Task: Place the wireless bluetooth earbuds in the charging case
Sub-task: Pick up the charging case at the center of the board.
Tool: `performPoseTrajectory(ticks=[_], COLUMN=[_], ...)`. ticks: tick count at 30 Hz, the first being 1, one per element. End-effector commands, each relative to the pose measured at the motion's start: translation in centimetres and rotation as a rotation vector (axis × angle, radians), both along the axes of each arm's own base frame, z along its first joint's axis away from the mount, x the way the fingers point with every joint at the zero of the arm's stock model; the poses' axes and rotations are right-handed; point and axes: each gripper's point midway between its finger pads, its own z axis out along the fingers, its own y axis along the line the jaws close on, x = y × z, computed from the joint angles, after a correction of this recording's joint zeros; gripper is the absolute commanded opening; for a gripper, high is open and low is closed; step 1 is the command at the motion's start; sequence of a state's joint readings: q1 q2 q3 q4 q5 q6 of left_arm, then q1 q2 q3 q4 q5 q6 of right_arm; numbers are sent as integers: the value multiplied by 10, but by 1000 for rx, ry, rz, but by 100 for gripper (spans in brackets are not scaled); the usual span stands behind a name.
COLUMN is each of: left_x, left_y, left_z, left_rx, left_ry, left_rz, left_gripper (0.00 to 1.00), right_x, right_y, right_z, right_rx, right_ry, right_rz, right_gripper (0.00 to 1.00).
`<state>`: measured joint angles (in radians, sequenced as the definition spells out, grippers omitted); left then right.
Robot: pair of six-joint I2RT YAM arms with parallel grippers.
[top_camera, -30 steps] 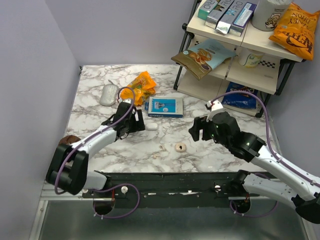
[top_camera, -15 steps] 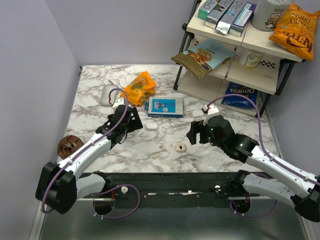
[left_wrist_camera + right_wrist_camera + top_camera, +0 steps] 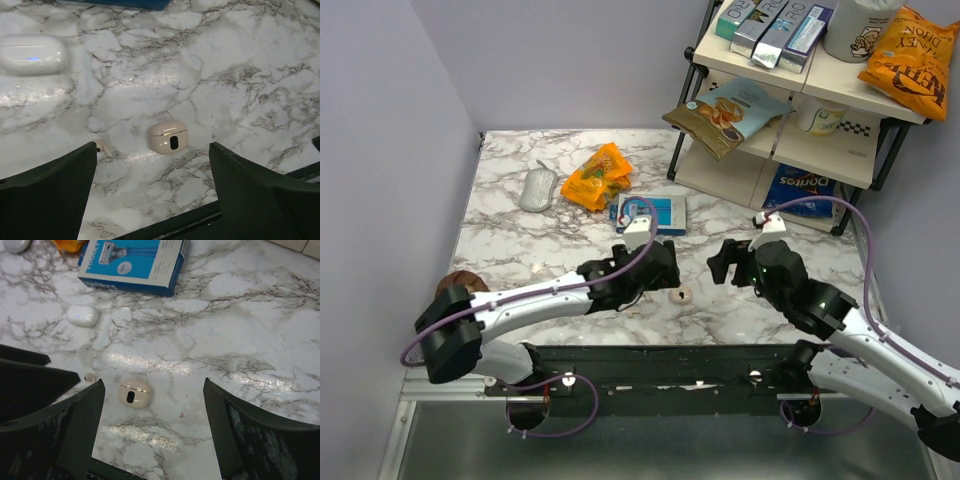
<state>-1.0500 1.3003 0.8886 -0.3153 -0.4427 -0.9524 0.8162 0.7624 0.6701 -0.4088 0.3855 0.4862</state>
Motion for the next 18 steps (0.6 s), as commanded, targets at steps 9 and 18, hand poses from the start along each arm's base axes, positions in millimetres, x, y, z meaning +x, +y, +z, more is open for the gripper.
performPoseTrajectory(ticks=[9,18], left_x=[-4,-13], left_y=[-59,-64], left_z=[-55,-84], left_rx=[226,240], left_ry=[157,226], left_rz=[94,108], left_gripper=[99,97], right_x=[-25,-37], right_y=[-23,-32], right_z=[40,43], right_rx=[209,224], right_ry=[-28,-41], right_rz=[-75,-55], right_gripper=[88,88])
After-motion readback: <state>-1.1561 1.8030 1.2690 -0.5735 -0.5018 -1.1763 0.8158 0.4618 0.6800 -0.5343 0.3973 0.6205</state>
